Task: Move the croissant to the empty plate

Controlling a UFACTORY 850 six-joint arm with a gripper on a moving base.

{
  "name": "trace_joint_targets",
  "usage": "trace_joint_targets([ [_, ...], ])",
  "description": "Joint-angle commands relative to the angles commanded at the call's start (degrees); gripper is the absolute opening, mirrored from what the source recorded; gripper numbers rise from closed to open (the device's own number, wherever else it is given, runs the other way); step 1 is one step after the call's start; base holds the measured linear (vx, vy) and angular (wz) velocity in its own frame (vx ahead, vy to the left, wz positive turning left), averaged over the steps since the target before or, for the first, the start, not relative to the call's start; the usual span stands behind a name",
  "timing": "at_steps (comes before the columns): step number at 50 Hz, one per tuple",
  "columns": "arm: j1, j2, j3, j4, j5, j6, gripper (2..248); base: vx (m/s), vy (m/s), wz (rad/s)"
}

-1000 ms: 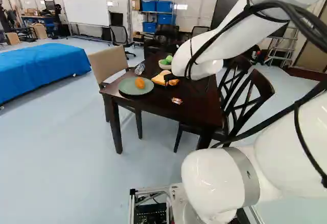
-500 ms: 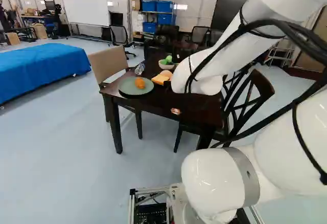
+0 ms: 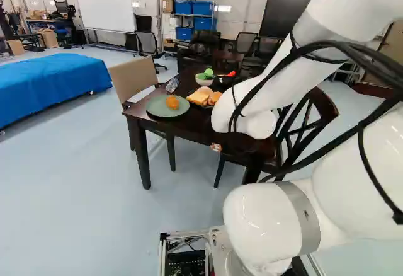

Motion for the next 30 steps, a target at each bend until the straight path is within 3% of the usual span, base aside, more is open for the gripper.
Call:
trace_joint_targets([
  [30,0.05,-0.41,4.27,0.0,8.42,0.0,247,0.0,0.0,0.0],
])
